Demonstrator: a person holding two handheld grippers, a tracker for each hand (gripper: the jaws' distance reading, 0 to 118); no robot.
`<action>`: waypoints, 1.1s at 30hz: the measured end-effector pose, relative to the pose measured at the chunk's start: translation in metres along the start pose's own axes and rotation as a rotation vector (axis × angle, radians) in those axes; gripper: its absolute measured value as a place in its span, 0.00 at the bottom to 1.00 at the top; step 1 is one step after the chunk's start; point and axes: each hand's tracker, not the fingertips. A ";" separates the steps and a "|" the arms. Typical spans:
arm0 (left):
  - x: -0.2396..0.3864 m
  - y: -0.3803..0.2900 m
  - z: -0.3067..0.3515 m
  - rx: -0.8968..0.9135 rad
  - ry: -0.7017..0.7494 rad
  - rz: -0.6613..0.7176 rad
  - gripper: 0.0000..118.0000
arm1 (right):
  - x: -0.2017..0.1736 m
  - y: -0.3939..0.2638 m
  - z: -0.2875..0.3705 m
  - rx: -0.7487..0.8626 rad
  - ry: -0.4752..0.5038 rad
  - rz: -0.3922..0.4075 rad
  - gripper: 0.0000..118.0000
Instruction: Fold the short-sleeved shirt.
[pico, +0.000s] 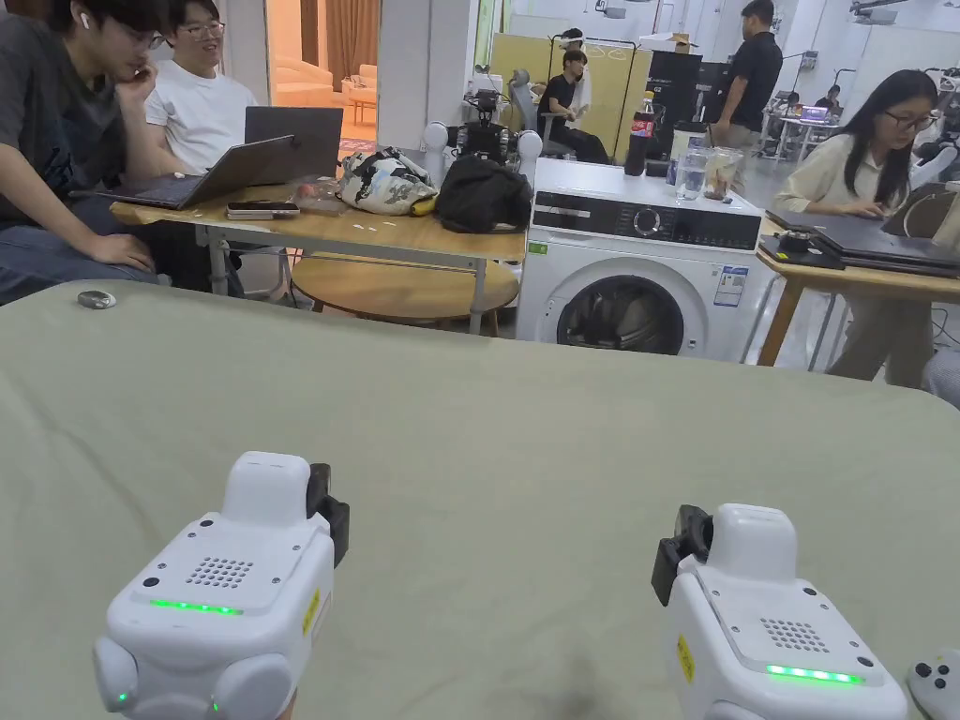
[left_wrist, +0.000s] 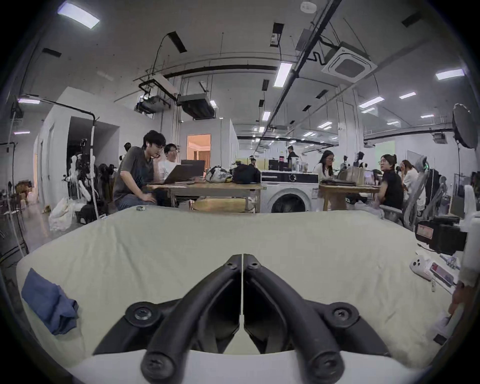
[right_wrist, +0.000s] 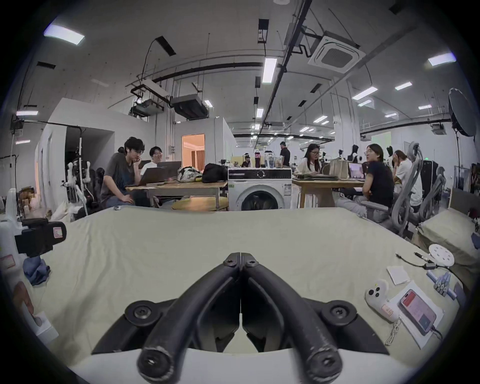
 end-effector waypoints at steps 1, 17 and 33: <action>0.000 0.000 0.000 0.002 0.008 0.001 0.00 | 0.000 0.000 0.000 -0.001 0.000 0.004 0.00; 0.014 -0.001 -0.005 -0.039 -0.003 -0.053 0.10 | -0.005 -0.007 -0.001 0.000 -0.012 0.007 0.07; 0.009 0.007 -0.002 -0.012 -0.007 -0.003 0.71 | -0.004 -0.002 -0.008 -0.025 0.018 0.004 0.75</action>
